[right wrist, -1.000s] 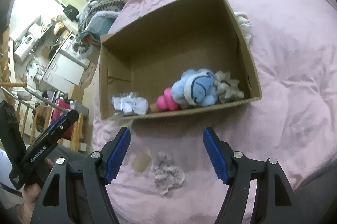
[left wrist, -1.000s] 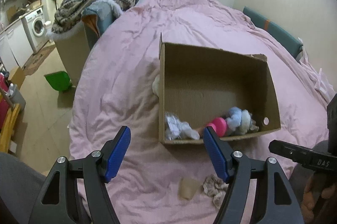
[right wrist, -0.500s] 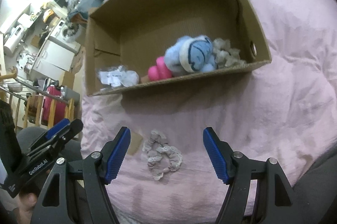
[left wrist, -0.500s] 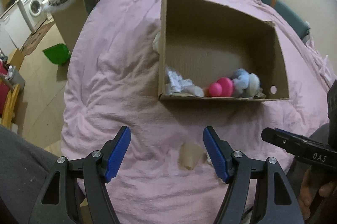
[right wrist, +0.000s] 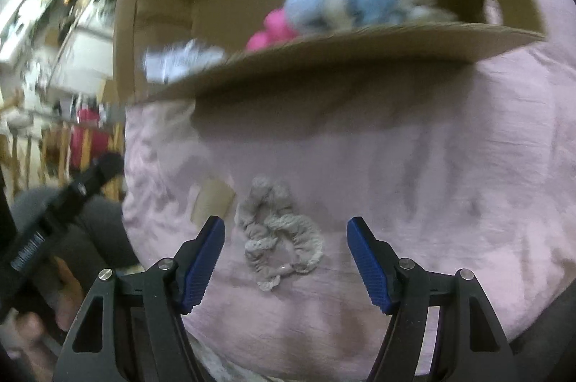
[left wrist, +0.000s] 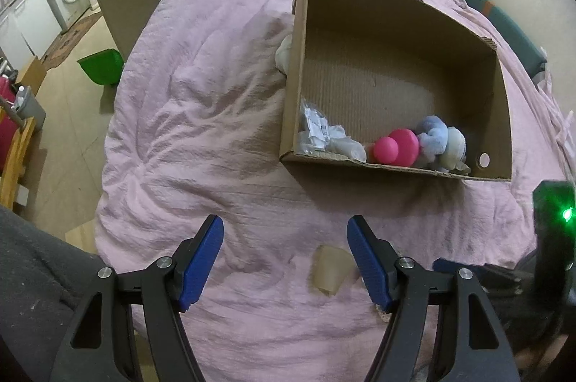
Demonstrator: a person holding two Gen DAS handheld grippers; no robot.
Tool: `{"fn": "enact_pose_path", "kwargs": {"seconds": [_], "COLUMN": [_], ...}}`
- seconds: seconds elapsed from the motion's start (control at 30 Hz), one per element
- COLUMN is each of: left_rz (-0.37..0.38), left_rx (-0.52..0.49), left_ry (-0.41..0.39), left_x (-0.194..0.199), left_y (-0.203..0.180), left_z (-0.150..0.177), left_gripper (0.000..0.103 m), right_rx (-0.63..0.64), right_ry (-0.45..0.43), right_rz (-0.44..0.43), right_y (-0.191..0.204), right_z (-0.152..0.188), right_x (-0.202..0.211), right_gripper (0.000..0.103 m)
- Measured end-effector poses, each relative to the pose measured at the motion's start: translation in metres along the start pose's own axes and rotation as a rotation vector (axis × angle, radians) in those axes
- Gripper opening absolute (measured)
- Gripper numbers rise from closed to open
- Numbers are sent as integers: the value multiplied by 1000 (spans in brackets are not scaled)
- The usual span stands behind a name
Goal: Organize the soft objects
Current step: 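Withdraw both tools from the box toward the lace scrunchie and tan cup, then grasp the lace scrunchie with the right tool while the left tool grasps the tan cup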
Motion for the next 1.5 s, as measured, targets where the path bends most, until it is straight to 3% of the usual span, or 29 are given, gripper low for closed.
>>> {"fn": "enact_pose_path", "kwargs": {"seconds": [0.27,0.3,0.37,0.4,0.47,0.53,0.77,1.0,1.17,1.33,1.37,1.43,1.5], "left_rz": [-8,-9,-10,-10,-9,-7,28,49,54,76,88,78,102], "left_rx": [33,37,41,41,39,33,-7,-138,-168,-149,-150,-180,-191], "left_ry": [30,35,46,50,63,76,152,222,272,339,345,321,316], "left_x": [-6,-7,-10,-11,-13,-16,-31,-49,-62,-80,-81,-79,-76], "left_y": [7,8,9,9,8,7,-2,-33,-42,-42,-44,-48,-52], "left_z": [0,1,1,1,2,3,12,24,30,36,37,37,37], "left_gripper": [69,69,69,69,69,68,68,66,54,23,22,9,7], "right_rx": [230,259,299,305,295,276,169,55,34,23,24,26,29], "right_ry": [60,62,65,65,62,66,-11,-118,-149,-151,-148,-144,-142], "right_rz": [175,197,248,256,257,242,172,122,93,78,78,82,82], "right_y": [36,39,42,42,39,34,17,-1,-3,-7,-10,-4,-4], "right_z": [4,5,7,8,7,6,-1,-7,-2,-1,1,0,-1], "right_x": [-39,-42,-46,-47,-45,-43,-15,29,41,44,47,36,36], "right_gripper": [74,70,47,44,24,19,16,16,16,16,16,16,16]}}
Point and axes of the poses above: each gripper's, at about its wrist camera, not at the fingertips, and x roughly against the way its jaws point, y to its left, z to its underside, the point moved 2 cm from there along -x, roughly the way its jaws point, and after that the axes turned 1 degree about x, right-handed, at the moved point
